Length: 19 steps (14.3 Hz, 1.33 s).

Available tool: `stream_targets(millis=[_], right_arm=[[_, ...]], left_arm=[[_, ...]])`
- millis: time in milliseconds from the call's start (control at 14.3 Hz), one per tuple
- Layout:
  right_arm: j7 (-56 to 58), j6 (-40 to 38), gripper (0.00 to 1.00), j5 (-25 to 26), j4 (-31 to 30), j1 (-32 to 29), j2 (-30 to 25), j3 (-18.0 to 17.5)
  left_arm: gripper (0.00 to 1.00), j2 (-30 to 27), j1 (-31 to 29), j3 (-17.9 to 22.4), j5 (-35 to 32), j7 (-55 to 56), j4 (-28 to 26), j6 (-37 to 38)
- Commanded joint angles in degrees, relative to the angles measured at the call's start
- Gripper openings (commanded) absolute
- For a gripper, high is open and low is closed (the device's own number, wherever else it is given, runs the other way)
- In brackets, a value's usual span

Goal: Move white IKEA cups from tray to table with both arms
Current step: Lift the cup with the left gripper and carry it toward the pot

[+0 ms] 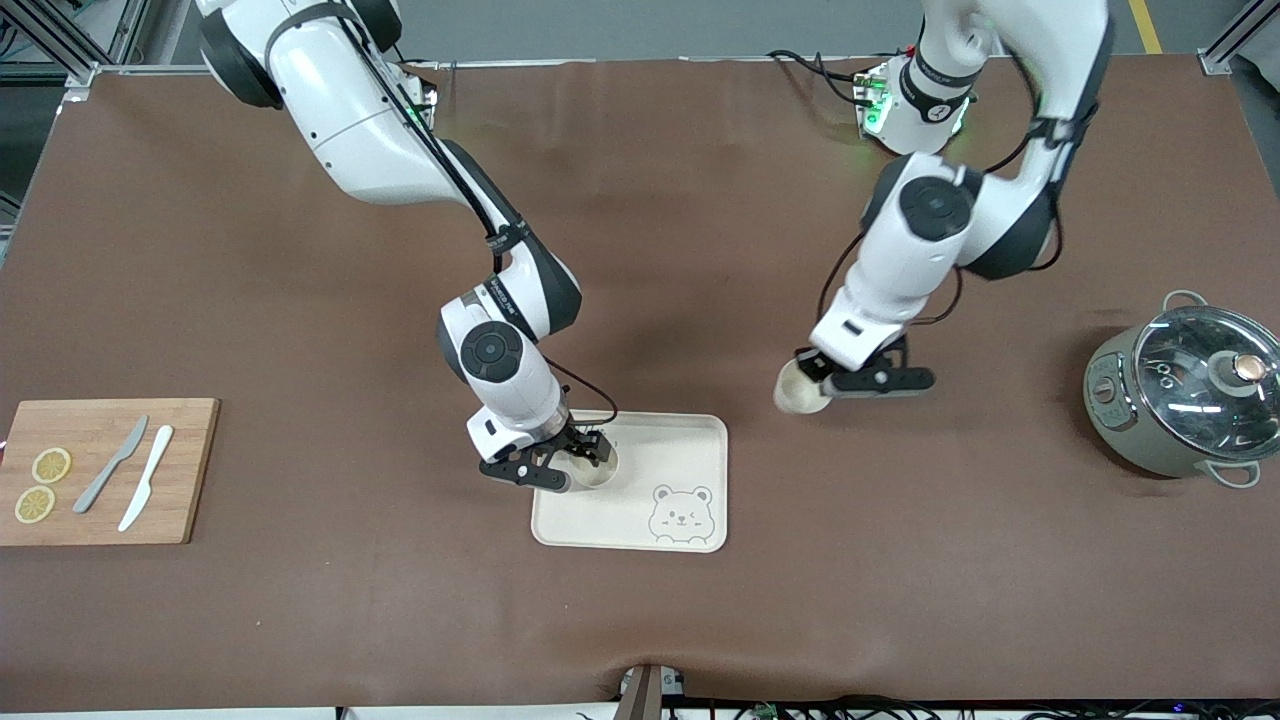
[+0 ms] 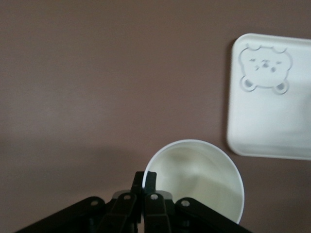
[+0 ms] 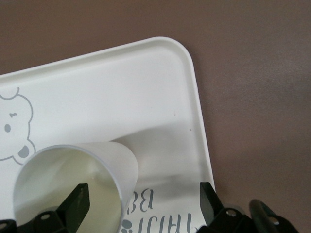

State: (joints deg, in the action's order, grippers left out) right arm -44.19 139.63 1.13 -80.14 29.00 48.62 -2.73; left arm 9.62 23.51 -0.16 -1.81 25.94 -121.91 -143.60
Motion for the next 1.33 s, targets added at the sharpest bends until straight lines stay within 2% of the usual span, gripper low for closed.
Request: stream_targets(millis=[0, 140, 279, 559, 838, 1258], right_arm=[[-1.4, 0.6, 1.00, 1.1, 1.0, 0.7, 0.8, 0.6], [-1.3, 0.6, 0.99, 1.0, 1.0, 0.8, 0.8, 0.5], [-1.3, 0.6, 0.75, 0.8, 1.1, 0.7, 0.8, 0.5], [-1.3, 1.3, 0.34, 0.7, 1.3, 0.7, 1.1, 0.4], [-1.3, 1.3, 0.00, 0.7, 1.4, 0.7, 1.2, 0.4], [-1.3, 1.3, 0.00, 0.7, 1.4, 0.7, 1.2, 0.4]], left_arm=[[0.00, -9.8, -3.8, -0.4, -0.9, -5.3, -13.0, -5.6], [0.00, -12.5, -5.9, -0.5, -0.8, -8.3, -18.8, -10.5], [0.00, -13.3, -6.1, -0.4, -0.8, -9.4, -22.5, -14.0], [0.00, -15.8, -10.6, -0.5, -0.8, -14.8, -28.6, -17.9], [0.00, -15.3, -15.9, -0.5, -0.9, -20.5, -32.7, -24.4], [0.00, -8.8, -17.7, -0.5, -0.9, -22.8, -32.1, -31.2]])
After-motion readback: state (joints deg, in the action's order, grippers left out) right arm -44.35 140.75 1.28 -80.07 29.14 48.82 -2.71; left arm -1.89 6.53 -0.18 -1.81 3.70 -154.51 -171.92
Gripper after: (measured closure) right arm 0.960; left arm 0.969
